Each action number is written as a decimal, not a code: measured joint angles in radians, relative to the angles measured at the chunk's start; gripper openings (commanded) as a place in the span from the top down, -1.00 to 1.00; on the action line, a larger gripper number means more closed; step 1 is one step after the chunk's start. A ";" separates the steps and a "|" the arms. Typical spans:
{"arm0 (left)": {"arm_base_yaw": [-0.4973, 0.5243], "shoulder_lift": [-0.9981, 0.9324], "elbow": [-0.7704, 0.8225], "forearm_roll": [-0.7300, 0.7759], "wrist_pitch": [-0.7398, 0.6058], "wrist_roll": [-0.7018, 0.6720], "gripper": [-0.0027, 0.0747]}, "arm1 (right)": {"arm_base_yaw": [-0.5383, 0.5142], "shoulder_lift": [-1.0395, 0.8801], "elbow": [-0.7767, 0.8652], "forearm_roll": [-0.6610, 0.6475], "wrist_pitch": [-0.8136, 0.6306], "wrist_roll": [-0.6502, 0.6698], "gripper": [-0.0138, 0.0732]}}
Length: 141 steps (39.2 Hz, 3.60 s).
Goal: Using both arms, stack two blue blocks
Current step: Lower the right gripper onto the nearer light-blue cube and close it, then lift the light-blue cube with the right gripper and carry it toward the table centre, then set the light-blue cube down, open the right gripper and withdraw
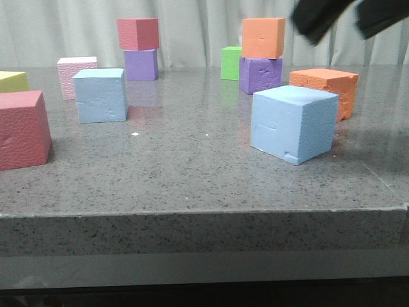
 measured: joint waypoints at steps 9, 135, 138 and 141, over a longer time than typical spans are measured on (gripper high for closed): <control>0.000 0.000 0.000 0.000 -0.002 0.000 -0.80 | 0.047 0.121 -0.079 0.006 0.009 -0.006 -0.80; 0.000 0.000 0.000 0.005 -0.006 0.000 -0.80 | -0.051 -0.017 -0.117 -0.009 0.193 0.081 0.77; 0.000 0.000 0.000 0.005 -0.006 0.000 -0.80 | -0.111 -0.095 -0.040 -0.009 0.187 0.081 0.77; 0.000 0.000 0.000 0.005 -0.006 0.000 -0.80 | -0.159 -0.180 0.050 -0.016 0.171 0.081 0.77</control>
